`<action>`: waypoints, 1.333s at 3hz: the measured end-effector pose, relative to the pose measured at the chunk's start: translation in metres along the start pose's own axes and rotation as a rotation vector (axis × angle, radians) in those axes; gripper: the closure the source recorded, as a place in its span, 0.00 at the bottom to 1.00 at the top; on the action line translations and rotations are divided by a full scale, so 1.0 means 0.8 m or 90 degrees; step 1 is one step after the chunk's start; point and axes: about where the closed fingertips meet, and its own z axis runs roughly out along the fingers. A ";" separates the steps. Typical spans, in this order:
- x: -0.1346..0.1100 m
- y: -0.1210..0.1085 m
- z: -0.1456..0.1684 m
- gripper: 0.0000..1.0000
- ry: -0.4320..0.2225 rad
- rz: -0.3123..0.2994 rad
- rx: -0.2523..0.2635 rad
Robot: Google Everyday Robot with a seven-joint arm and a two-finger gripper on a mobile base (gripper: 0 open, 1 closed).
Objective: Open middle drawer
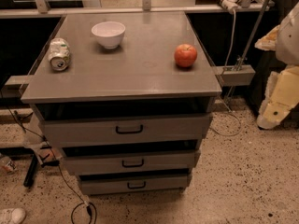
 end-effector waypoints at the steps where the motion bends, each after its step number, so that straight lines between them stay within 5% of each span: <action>1: 0.000 0.000 0.000 0.00 0.000 0.000 0.000; 2: 0.000 0.015 0.022 0.00 0.004 -0.001 0.006; 4: -0.008 0.105 0.173 0.00 -0.010 0.024 -0.082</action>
Offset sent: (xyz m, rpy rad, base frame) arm -0.0162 0.0153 -0.0628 -0.0251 -0.0013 -0.0048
